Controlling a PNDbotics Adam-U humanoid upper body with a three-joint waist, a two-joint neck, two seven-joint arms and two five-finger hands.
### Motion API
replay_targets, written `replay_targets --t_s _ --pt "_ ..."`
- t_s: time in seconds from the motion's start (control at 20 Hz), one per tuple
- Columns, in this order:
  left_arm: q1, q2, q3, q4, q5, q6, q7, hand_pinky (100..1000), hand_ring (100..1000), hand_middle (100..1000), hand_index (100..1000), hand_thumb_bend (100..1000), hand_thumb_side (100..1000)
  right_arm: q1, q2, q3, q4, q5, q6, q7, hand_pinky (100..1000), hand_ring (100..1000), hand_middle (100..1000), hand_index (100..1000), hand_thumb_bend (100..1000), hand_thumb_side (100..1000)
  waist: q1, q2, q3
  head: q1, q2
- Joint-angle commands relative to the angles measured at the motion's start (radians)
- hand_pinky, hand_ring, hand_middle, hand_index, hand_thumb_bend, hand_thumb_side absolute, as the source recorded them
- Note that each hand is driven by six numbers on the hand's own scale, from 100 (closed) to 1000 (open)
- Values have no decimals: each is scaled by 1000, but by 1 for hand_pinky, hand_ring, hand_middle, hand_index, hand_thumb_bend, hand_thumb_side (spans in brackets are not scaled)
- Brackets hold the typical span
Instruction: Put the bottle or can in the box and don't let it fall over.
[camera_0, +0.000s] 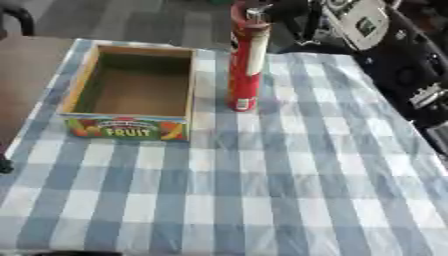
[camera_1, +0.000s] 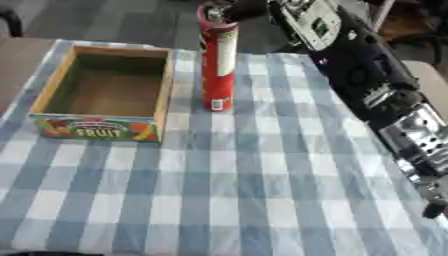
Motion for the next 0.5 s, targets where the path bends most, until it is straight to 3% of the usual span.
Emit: replay_targets --t_s 0.05,0.35,0.5 --pt "-15 7 7 -17 3 -1 3 664 492 482 653 419 608 -10 -33 -1 -26 25 -38 55 803 892 947 1000 170 627 4 -7 0 -4 -12" --pt "-15 6 8 -17 3 -1 4 664 491 481 653 419 607 -8 -35 -9 -37 76 -96 108 794 882 948 1000 215 531 2 -7 1 -4 -17" --pt "-15 6 9 -17 3 -1 5 664 491 481 653 419 608 -5 -36 -10 -39 102 -112 110 745 836 925 1000 204 472 1 -6 3 -5 -19"
